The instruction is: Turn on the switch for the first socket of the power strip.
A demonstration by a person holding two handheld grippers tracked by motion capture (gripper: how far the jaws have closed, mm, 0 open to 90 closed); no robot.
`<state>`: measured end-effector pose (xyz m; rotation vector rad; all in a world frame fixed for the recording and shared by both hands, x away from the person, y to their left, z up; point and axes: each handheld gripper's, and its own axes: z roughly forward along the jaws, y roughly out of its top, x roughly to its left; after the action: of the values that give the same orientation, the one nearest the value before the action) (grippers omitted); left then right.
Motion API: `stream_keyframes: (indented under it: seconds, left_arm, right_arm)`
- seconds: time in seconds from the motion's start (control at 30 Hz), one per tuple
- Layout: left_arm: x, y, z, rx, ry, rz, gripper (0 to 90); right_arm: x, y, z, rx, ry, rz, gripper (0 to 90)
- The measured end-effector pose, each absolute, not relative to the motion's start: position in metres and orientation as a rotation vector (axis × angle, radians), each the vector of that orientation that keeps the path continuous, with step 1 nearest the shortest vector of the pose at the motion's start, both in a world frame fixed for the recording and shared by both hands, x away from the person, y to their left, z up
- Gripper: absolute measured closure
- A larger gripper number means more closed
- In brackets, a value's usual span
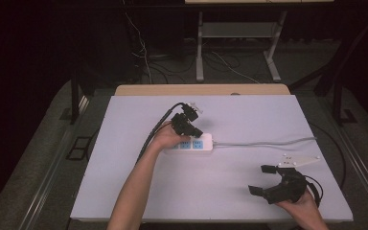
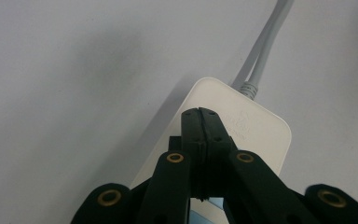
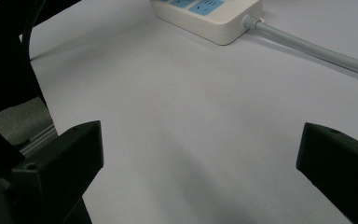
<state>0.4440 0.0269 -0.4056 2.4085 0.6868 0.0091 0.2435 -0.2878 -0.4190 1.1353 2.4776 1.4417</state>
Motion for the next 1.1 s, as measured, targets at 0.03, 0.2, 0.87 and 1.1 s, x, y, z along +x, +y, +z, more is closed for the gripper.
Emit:
stream_keyframes:
  seconds: [0.03, 0.2, 0.87, 1.1]
  left_arm:
    - [0.4441, 0.0269, -0.4058, 2.404, 0.691, 0.007, 89.0]
    - [0.4454, 0.0278, -0.4064, 2.397, 0.694, -0.006, 89.1]
    - [0.4407, 0.0310, -0.4138, 2.359, 0.671, 0.014, 89.8]
    - [0.4444, 0.0322, -0.4153, 2.336, 0.725, -0.029, 89.9]
  right_arm:
    - [0.2436, -0.2878, -0.4191, 1.137, 2.478, 1.440, 0.1]
    - [0.2431, -0.2873, -0.4189, 1.129, 2.481, 1.444, 0.1]
    - [0.2420, -0.2890, -0.4176, 1.134, 2.461, 1.504, 0.1]
    - [0.2415, -0.2896, -0.4170, 1.136, 2.455, 1.512, 0.1]
